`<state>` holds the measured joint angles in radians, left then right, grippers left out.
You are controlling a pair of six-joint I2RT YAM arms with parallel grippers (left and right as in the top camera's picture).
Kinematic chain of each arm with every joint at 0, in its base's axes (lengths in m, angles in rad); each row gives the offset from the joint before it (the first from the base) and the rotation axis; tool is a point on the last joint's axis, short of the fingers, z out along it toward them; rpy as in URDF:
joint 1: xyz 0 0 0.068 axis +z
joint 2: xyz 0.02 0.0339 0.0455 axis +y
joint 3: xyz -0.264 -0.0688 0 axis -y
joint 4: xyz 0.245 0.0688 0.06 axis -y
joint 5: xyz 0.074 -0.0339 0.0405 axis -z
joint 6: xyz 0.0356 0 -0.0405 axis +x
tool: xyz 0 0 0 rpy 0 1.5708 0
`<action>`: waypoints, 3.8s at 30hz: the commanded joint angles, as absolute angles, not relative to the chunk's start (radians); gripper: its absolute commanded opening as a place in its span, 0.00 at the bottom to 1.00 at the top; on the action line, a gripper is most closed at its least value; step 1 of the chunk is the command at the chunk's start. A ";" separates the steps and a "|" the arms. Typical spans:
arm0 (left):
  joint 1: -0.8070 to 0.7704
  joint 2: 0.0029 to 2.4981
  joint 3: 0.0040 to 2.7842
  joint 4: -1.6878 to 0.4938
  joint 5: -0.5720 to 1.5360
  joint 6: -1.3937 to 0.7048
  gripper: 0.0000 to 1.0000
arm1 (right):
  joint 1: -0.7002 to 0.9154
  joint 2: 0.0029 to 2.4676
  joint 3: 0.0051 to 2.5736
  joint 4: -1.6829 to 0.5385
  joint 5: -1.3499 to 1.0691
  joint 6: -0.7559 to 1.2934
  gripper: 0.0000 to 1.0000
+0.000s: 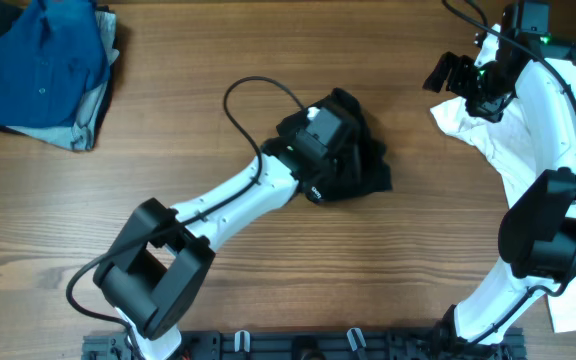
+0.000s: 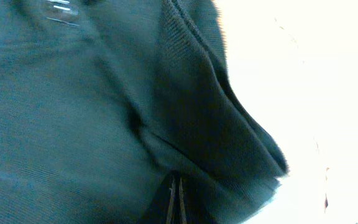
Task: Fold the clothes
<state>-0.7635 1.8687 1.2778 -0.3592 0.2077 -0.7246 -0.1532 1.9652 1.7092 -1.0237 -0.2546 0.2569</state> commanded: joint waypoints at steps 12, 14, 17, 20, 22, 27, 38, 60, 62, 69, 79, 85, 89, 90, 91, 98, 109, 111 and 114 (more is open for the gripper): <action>-0.783 2.001 1.296 -0.366 0.212 -0.821 0.08 | -0.149 1.966 1.718 -1.033 -0.286 0.239 1.00; -0.781 2.042 1.296 -0.362 0.217 -0.825 0.19 | -0.149 1.966 1.718 -1.033 -0.287 0.239 1.00; -0.776 2.062 1.296 -0.363 0.228 -0.823 0.11 | -0.149 1.966 1.718 -1.033 -0.286 0.238 1.00; -0.775 2.032 1.303 -0.347 0.226 -0.818 0.06 | -0.149 1.966 1.718 -1.035 -0.286 0.238 1.00; -0.775 1.998 1.315 -0.352 0.222 -0.815 0.17 | -0.149 1.966 1.718 -1.034 -0.286 0.238 1.00; -0.772 1.956 1.316 -0.356 0.190 -0.812 0.33 | -0.149 1.966 1.718 -1.035 -0.287 0.239 1.00; -0.796 1.897 1.322 -0.331 0.184 -0.740 0.29 | -0.149 1.966 1.718 -1.040 -0.286 0.236 1.00; -0.712 1.969 1.322 -0.223 0.047 -0.714 0.07 | -0.149 1.966 1.718 -1.065 -0.297 0.236 1.00; -0.699 1.998 1.322 -0.223 0.064 -0.714 0.07 | -0.149 1.966 1.718 -1.071 -0.297 0.237 1.00; -0.700 2.052 1.322 -0.227 0.134 -0.714 0.04 | -0.149 1.966 1.718 -1.082 -0.297 0.238 1.00; -0.657 2.062 1.322 -0.447 0.026 -0.774 0.04 | -0.149 1.966 1.718 -1.094 -0.297 0.239 1.00; -0.567 2.063 1.322 -0.555 -0.001 -0.775 0.04 | -0.149 1.966 1.718 -1.103 -0.297 0.239 1.00; -0.490 2.063 1.322 -0.614 -0.053 -0.794 0.04 | -0.149 1.966 1.718 -1.110 -0.297 0.239 1.00; -0.470 2.063 1.322 -0.627 -0.059 -0.794 0.04 | -0.149 1.966 1.718 -1.112 -0.297 0.238 1.00; -0.439 2.063 1.322 -0.645 -0.062 -0.794 0.04 | -0.149 1.966 1.718 -1.113 -0.297 0.238 1.00; -0.333 2.063 1.322 -0.685 -0.057 -0.794 0.04 | -0.149 1.966 1.718 -1.113 -0.293 0.239 1.00; -0.318 2.063 1.322 -0.753 -0.138 -0.846 0.04 | -0.149 1.966 1.718 -1.116 -0.293 0.239 1.00; -0.323 2.061 1.322 -0.757 -0.100 -0.845 0.04 | -0.149 1.966 1.718 -1.116 -0.293 0.238 1.00; -0.339 2.051 1.322 -0.756 -0.057 -0.847 0.53 | -0.149 1.966 1.718 -1.112 -0.293 0.239 1.00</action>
